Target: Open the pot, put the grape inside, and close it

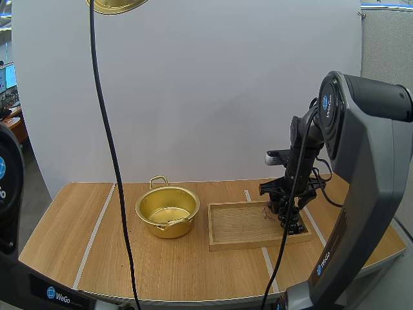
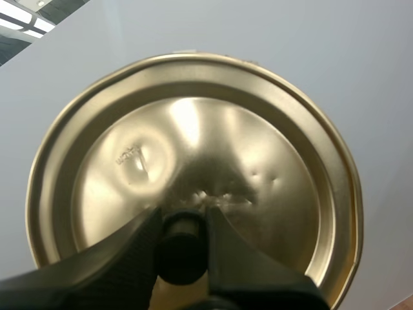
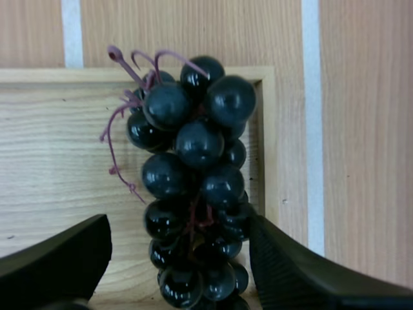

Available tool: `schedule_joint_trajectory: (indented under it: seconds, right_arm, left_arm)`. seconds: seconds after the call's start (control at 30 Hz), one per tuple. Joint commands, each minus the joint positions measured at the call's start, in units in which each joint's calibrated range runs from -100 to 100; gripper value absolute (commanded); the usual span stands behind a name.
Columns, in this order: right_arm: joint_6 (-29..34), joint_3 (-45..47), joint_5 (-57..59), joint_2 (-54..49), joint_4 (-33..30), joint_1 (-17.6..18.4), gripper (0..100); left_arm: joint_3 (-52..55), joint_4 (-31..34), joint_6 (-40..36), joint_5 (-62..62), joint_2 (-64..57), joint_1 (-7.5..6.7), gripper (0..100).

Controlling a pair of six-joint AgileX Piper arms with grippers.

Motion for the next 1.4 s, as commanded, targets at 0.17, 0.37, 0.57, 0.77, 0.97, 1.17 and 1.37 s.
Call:
schedule_joint_trajectory:
  seconds: [0.17,0.37,0.57,0.77,0.97,1.17,1.37]
  right_arm:
    - [-0.39,-0.24,-1.22,3.95,-0.50,-0.25,100]
    - [-0.39,-0.24,-1.35,5.93,-0.50,-0.25,100]
    - [-0.39,-0.24,-0.03,6.72,-0.50,-0.25,100]
    - [-0.39,-0.24,1.31,6.72,-0.30,-0.25,100]
    - [-0.39,-0.24,1.06,6.72,-0.25,-0.25,100]
    - [-0.39,-0.24,1.06,6.72,-0.25,-0.25,100]
    - [-0.39,-0.24,1.22,6.72,-0.39,-0.25,100]
  left_arm:
    - [-0.40,0.92,-0.43,-1.58,-0.58,-0.04,0]
    - [-0.40,0.92,-0.43,-1.58,-0.58,-0.04,0]
    - [-0.40,0.92,-0.43,-1.58,-0.58,-0.04,0]
    - [-0.40,0.92,-0.43,-1.58,-0.58,-0.04,0]
    - [-0.40,0.92,-0.43,-1.58,-0.58,-0.04,0]
    - [-0.40,0.92,-0.43,-1.58,-0.58,-0.04,0]
    - [-0.40,0.92,-0.43,-1.58,-0.58,-0.04,0]
